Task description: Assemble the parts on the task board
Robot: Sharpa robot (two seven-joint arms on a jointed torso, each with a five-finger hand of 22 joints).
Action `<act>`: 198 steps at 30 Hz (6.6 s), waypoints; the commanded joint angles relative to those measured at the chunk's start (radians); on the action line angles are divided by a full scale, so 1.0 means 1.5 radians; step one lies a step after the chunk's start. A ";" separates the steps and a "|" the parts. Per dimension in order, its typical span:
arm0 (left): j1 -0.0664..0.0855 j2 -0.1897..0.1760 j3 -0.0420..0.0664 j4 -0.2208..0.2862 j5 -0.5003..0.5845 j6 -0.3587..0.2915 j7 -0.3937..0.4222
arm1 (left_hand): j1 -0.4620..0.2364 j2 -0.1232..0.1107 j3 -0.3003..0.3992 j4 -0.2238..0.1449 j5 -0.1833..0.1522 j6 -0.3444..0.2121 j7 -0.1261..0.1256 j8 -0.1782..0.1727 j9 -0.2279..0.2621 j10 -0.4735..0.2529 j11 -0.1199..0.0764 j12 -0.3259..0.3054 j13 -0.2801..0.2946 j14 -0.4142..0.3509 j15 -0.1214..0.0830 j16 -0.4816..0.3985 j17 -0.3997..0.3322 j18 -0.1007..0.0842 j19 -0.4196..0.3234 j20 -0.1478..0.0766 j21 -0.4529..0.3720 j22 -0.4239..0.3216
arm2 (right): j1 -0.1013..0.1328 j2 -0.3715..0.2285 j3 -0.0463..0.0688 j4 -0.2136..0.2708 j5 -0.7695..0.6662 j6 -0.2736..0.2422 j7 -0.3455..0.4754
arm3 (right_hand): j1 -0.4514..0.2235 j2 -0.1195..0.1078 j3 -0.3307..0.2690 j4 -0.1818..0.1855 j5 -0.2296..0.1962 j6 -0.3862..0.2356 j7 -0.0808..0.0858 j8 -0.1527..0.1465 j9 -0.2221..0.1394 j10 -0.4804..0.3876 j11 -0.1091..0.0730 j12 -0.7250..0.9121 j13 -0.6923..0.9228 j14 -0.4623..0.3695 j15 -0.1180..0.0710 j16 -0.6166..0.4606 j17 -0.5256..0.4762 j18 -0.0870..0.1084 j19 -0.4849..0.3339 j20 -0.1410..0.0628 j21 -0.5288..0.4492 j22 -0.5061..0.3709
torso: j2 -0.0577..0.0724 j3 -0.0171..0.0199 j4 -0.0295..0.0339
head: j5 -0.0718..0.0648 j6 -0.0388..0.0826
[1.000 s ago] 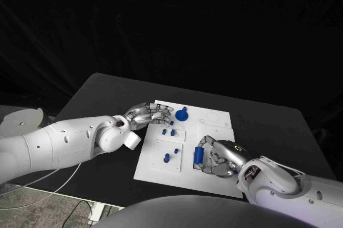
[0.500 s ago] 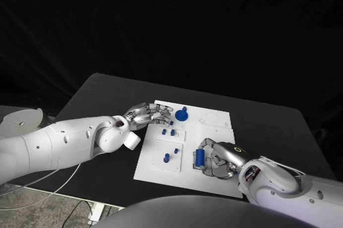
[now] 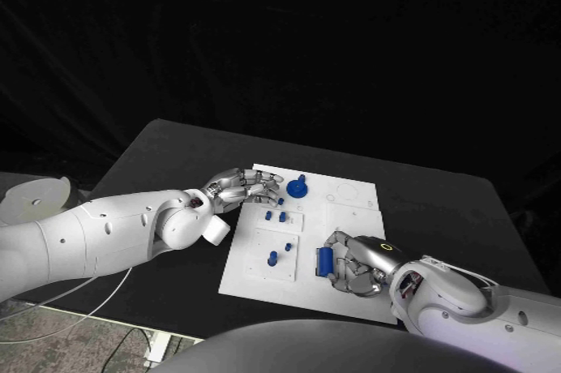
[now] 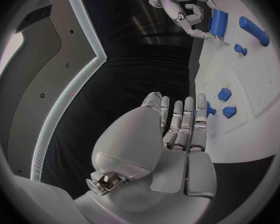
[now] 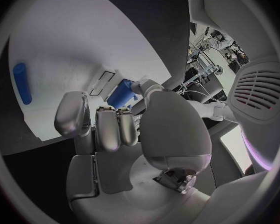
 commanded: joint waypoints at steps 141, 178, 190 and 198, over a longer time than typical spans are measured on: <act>-0.001 -0.006 0.001 0.022 -0.039 -0.022 0.082 | 0.002 -0.009 0.019 0.001 0.010 0.015 -0.003 0.009 -0.013 0.032 -0.002 -0.007 -0.029 0.004 0.002 0.006 -0.007 0.011 0.005 0.004 -0.013 0.012 | 0.066 -0.040 -0.018 -0.042 0.081 0.207 -0.167 | 0.031 0.037 0.039 -0.153 -0.153 0.368 -0.035 -0.124 0.188 0.101 -0.014 0.079 0.175 0.034 -0.014 0.037 0.069 -0.013 0.034 -0.011 0.134 0.119 | -0.002 -0.0008 0.0007 | -0.028 0.000; -0.001 -0.003 0.001 0.020 -0.032 -0.013 0.068 | 0.003 -0.007 0.022 0.001 0.011 0.015 -0.002 0.008 -0.014 0.032 -0.001 -0.008 -0.030 0.004 0.003 0.006 -0.008 0.011 0.005 0.004 -0.014 0.013 | 0.111 -0.052 -0.015 -0.024 0.467 0.150 -0.156 | -0.058 0.045 0.038 -0.125 -0.177 0.390 -0.047 -0.145 0.217 0.101 -0.024 0.079 0.175 0.037 -0.022 0.045 0.078 -0.018 0.042 -0.018 0.165 0.126 | -0.002 -0.0012 0.0012 | -0.026 0.000; -0.001 -0.003 0.001 0.020 -0.032 -0.011 0.064 | 0.003 -0.007 0.022 0.001 0.011 0.014 -0.002 0.008 -0.014 0.032 -0.001 -0.008 -0.031 0.004 0.003 0.006 -0.008 0.010 0.005 0.004 -0.014 0.013 | 0.108 -0.044 -0.015 -0.039 0.580 0.074 -0.136 | -0.068 0.047 0.038 -0.119 -0.176 0.389 -0.046 -0.148 0.219 0.101 -0.024 0.079 0.175 0.036 -0.021 0.043 0.073 -0.018 0.042 -0.017 0.166 0.126 | -0.002 -0.0008 0.0011 | -0.025 0.000; -0.001 -0.002 0.001 0.019 -0.032 -0.010 0.063 | 0.003 -0.007 0.022 0.001 0.011 0.014 -0.002 0.008 -0.014 0.032 -0.001 -0.008 -0.031 0.004 0.003 0.006 -0.008 0.010 0.005 0.004 -0.014 0.013 | 0.103 -0.041 -0.016 -0.039 0.623 0.024 -0.132 | -0.071 0.048 0.038 -0.117 -0.176 0.390 -0.046 -0.149 0.221 0.101 -0.024 0.079 0.175 0.035 -0.021 0.042 0.070 -0.018 0.041 -0.017 0.164 0.125 | -0.002 -0.0013 0.0012 | -0.026 0.000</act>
